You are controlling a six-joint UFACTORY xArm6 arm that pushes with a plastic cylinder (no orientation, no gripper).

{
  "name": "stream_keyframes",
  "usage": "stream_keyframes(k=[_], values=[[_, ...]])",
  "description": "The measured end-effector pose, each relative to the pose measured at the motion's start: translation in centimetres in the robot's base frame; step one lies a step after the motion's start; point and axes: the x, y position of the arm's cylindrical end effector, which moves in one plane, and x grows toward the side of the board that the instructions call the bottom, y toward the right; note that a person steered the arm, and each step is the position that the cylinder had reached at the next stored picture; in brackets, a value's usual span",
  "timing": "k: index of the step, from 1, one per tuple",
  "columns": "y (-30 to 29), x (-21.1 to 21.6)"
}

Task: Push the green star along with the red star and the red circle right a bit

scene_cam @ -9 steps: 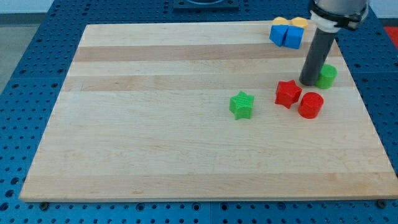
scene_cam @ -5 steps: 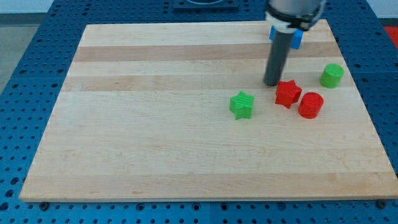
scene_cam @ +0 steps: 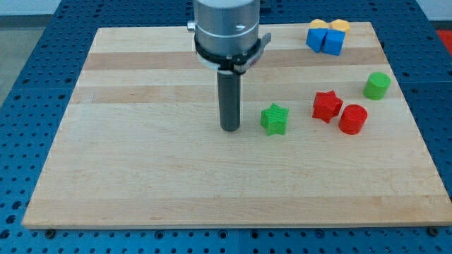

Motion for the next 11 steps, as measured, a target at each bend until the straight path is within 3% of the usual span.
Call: stream_keyframes(k=[3,7,11], values=[[3.7,-1.1],[14.1,-2.2],[18.3,-2.5]])
